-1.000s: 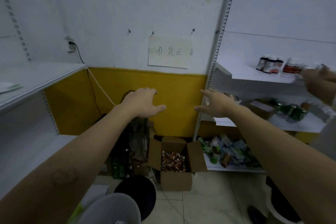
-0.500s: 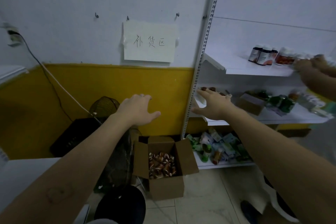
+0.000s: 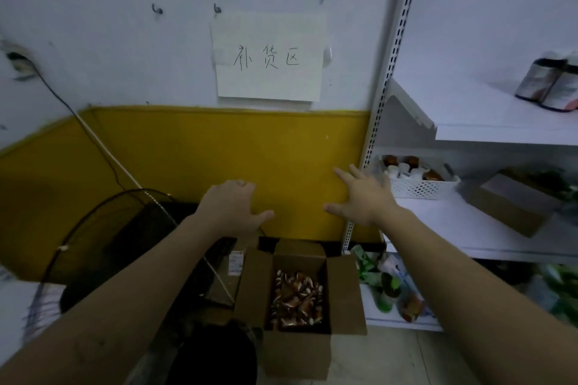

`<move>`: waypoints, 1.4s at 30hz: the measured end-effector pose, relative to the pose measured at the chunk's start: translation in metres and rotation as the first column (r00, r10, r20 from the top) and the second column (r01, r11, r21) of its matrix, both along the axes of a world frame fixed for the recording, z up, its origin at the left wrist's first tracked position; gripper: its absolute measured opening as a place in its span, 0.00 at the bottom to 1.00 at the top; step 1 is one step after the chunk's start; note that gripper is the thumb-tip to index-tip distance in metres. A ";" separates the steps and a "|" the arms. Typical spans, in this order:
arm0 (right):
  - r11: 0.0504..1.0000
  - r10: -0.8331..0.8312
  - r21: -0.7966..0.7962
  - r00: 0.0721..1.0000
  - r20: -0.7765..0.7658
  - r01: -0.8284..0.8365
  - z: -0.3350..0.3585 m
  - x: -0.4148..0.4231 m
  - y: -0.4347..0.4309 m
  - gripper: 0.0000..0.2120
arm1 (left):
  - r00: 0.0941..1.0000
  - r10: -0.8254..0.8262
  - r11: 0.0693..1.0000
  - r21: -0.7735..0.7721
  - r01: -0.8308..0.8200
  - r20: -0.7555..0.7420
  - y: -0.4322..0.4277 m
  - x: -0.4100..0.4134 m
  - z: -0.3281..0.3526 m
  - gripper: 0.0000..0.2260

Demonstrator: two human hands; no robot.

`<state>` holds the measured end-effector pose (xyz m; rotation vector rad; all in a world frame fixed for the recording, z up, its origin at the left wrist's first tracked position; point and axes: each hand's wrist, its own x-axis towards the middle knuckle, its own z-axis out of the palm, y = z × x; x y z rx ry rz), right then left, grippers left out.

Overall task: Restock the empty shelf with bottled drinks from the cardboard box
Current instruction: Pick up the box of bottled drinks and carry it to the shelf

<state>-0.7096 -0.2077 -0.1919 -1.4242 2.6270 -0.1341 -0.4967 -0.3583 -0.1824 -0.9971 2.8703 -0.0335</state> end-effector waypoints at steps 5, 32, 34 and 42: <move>0.997 0.059 0.048 0.996 0.074 -0.062 -0.036 -0.043 -0.035 0.47 | 0.998 0.052 0.998 0.037 -0.053 0.042 -0.024 -0.040 -0.030 0.39; 0.744 -0.620 0.598 0.642 0.450 0.299 -0.489 -0.169 -0.157 0.45 | 0.957 0.225 0.663 0.690 -0.289 0.184 -0.204 -0.198 -0.468 0.24; 0.719 -0.660 0.613 0.596 0.457 0.328 -0.539 -0.181 -0.154 0.41 | 0.960 0.216 0.633 0.722 -0.279 0.181 -0.196 -0.205 -0.513 0.23; 0.555 -0.829 0.576 0.449 0.332 0.600 -0.718 -0.219 -0.120 0.49 | 0.929 0.300 0.512 0.785 -0.348 0.216 -0.161 -0.237 -0.663 0.23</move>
